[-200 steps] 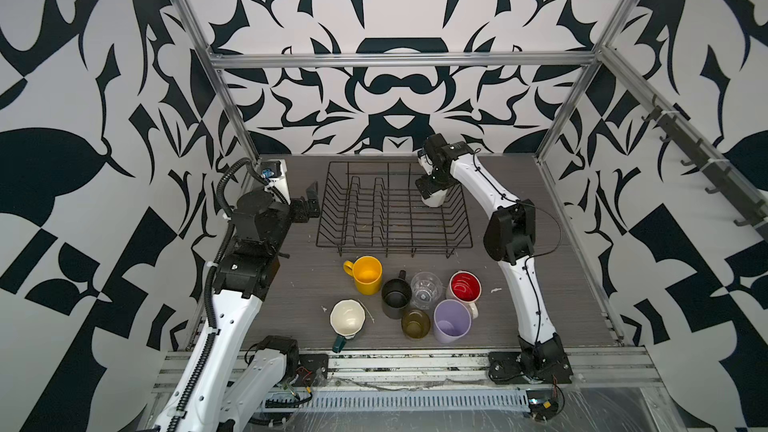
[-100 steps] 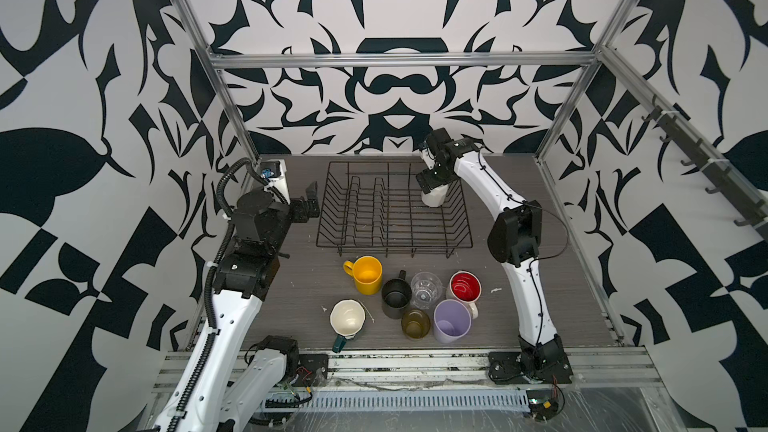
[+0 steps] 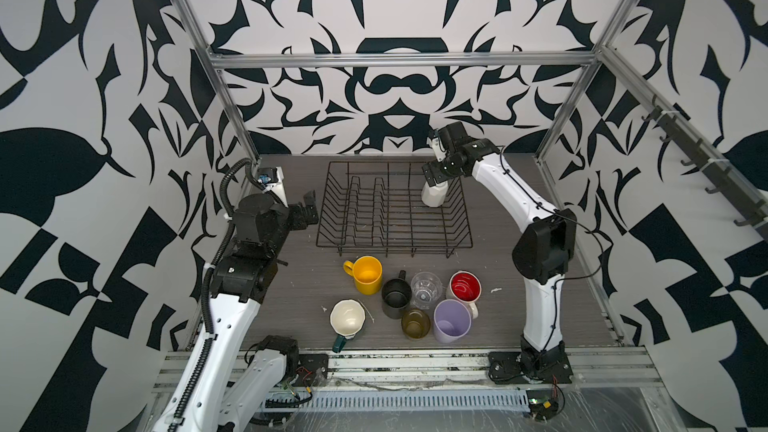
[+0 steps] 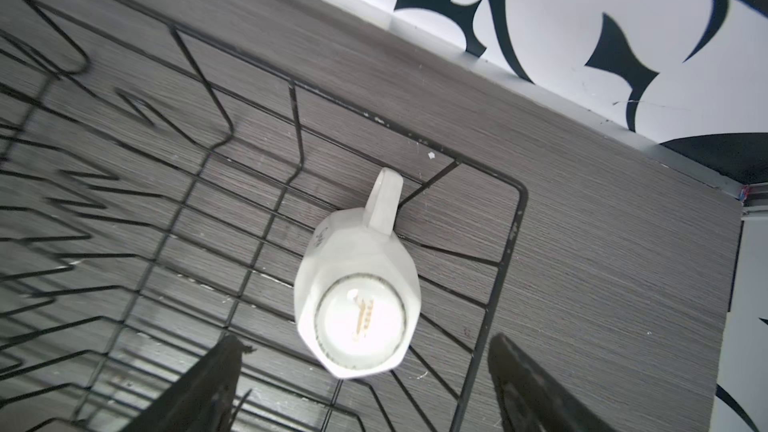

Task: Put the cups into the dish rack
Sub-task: 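Release the white mug with the right gripper while the left gripper reaches the green mug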

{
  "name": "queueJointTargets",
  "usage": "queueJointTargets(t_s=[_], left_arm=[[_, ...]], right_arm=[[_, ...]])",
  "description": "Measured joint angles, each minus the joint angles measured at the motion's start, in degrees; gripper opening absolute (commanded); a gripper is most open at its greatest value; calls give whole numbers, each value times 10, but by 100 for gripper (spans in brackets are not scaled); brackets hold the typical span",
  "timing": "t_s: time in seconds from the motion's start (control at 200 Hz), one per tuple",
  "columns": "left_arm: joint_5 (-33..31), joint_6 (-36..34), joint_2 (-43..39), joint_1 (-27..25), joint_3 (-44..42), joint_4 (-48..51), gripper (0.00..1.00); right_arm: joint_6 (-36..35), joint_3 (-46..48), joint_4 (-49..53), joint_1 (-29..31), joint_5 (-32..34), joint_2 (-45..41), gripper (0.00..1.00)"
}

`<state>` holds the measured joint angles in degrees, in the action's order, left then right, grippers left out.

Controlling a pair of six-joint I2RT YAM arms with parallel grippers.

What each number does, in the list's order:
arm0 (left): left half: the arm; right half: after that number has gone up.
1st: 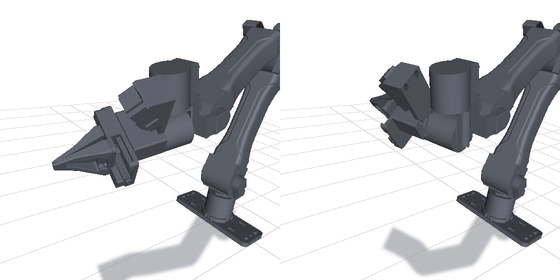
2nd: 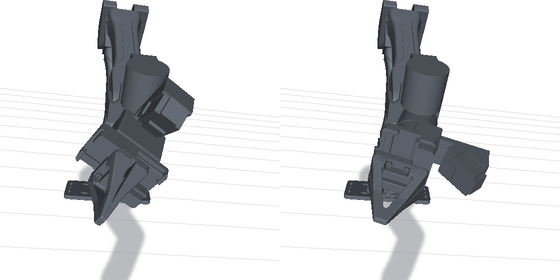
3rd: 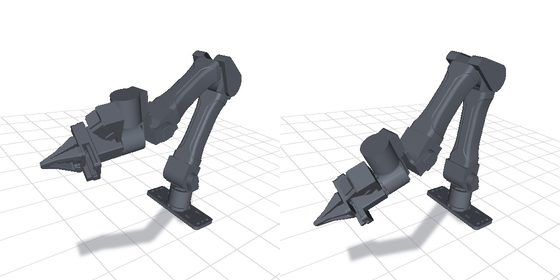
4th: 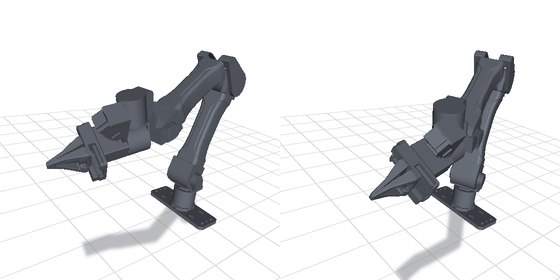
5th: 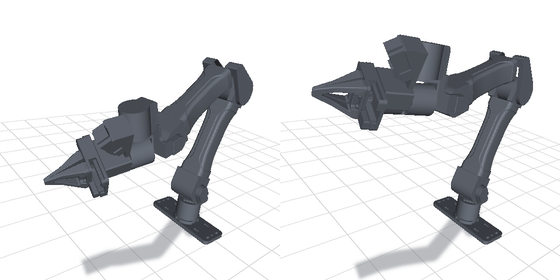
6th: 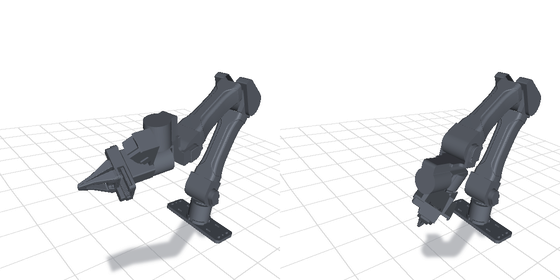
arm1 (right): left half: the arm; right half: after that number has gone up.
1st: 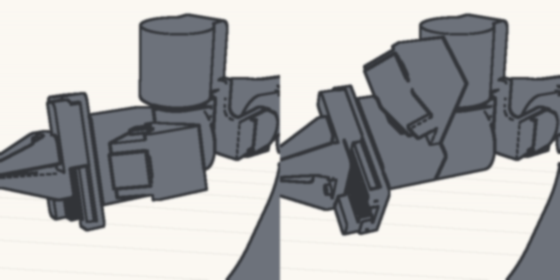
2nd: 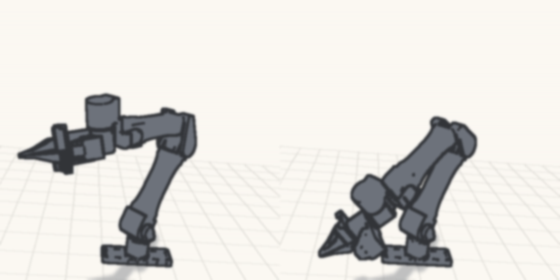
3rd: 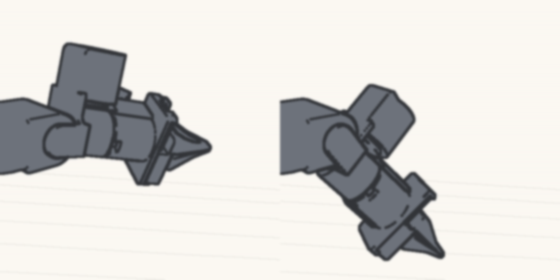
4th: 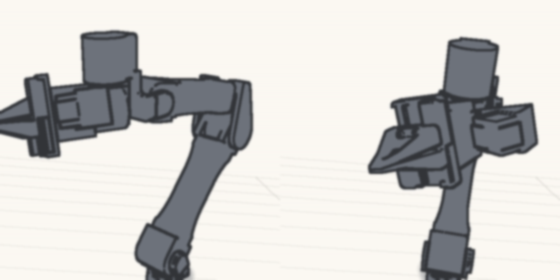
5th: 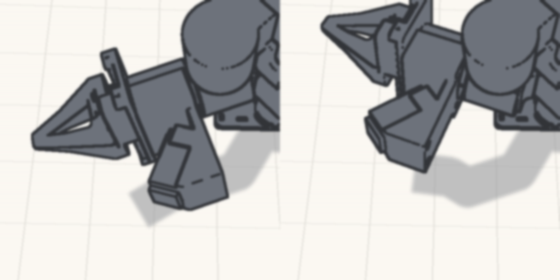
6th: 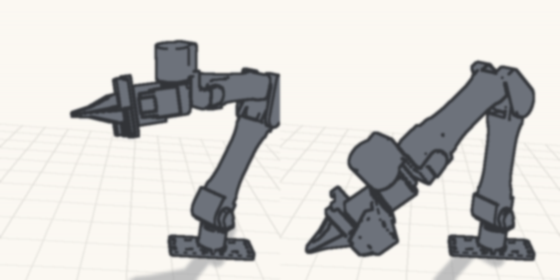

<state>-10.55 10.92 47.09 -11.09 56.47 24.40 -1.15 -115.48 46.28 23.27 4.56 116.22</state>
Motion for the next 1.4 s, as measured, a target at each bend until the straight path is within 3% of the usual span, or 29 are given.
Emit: queueJointTargets(t_s=[0.195, 0.385, 0.685, 0.96, 1.399], left_arm=[[33, 53, -23, 0, 35, 139, 94], [111, 96, -10, 0, 43, 263, 89], [218, 161, 17, -18, 20, 329, 79], [209, 233, 14, -134, -24, 361, 75], [191, 320, -36, -202, -87, 407, 61]], right_arm=[[25, 85, -52, 0, -33, -79, 95], [47, 136, -92, 0, -60, -118, 95], [61, 174, -122, 0, -79, -131, 95], [67, 192, -133, 0, -87, -138, 94], [72, 211, -147, 0, -97, -143, 94]])
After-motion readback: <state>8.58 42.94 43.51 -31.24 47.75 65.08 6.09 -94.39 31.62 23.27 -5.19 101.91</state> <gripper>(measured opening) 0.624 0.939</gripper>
